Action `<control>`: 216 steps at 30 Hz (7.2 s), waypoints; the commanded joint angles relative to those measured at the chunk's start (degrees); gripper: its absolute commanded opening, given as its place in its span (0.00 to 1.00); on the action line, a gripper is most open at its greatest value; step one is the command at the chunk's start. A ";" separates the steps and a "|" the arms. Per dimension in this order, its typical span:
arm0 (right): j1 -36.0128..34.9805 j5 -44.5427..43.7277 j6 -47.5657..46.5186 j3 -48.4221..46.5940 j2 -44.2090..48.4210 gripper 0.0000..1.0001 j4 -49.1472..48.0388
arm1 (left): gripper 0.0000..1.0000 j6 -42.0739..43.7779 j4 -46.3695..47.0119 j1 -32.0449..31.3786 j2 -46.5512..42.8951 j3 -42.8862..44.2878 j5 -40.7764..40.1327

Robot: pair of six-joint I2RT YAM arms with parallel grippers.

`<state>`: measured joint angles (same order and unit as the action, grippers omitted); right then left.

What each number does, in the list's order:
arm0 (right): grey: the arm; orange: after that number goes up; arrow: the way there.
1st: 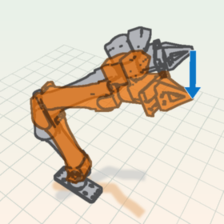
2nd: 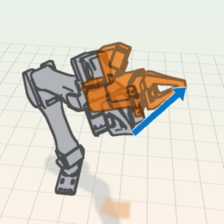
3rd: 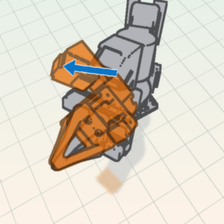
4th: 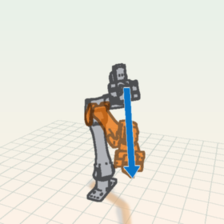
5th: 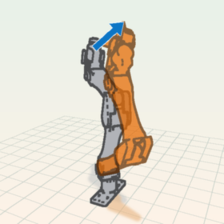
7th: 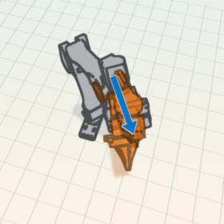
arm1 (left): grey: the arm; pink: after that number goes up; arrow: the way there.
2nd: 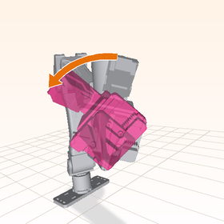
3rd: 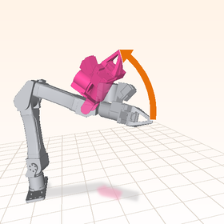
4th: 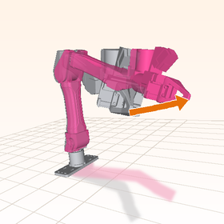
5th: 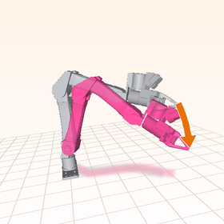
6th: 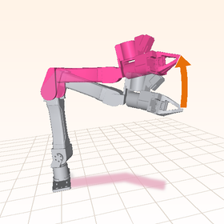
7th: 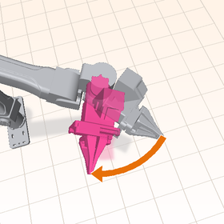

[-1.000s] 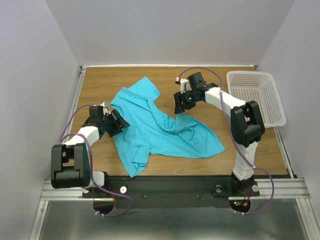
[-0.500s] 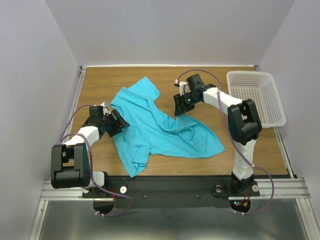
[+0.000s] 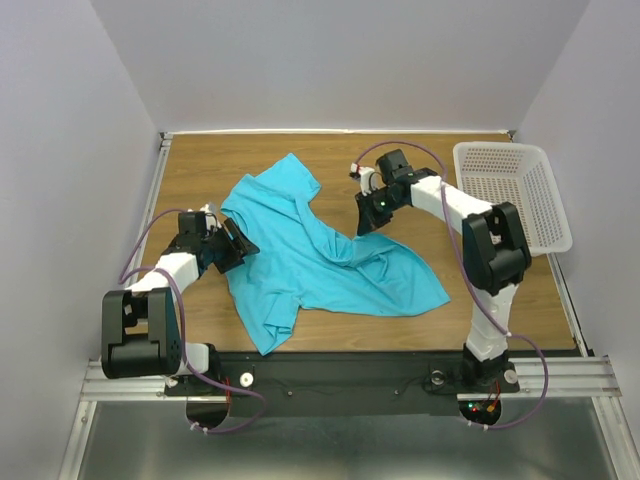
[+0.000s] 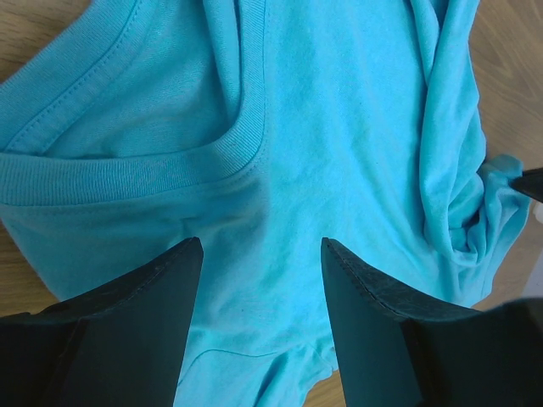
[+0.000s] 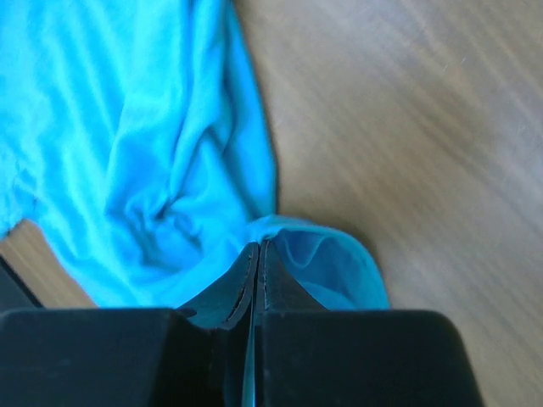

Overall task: Fold and stack the t-shirts
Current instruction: Flatten the tshirt out

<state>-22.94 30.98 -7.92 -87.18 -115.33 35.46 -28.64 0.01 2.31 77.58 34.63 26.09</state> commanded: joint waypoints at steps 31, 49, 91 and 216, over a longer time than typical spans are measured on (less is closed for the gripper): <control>4.22 0.14 -14.67 22.13 28.67 0.46 9.89 | 0.69 1.84 0.08 -0.20 -2.43 2.02 1.25; 4.13 -4.00 -11.32 28.11 22.43 0.46 3.74 | 0.69 2.01 0.08 -0.20 -2.17 2.11 1.86; 0.36 -7.25 -11.50 27.06 21.37 0.38 4.35 | 0.69 1.66 0.08 -0.20 -1.47 1.84 1.60; 15.82 -36.96 -7.11 -14.07 -7.63 0.01 -18.94 | 0.00 21.17 -0.89 7.18 39.13 54.93 -6.67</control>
<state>-7.57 -5.96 -16.25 -98.04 -121.60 19.86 -5.58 -7.07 7.99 119.68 90.35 19.88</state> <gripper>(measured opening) 0.013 0.040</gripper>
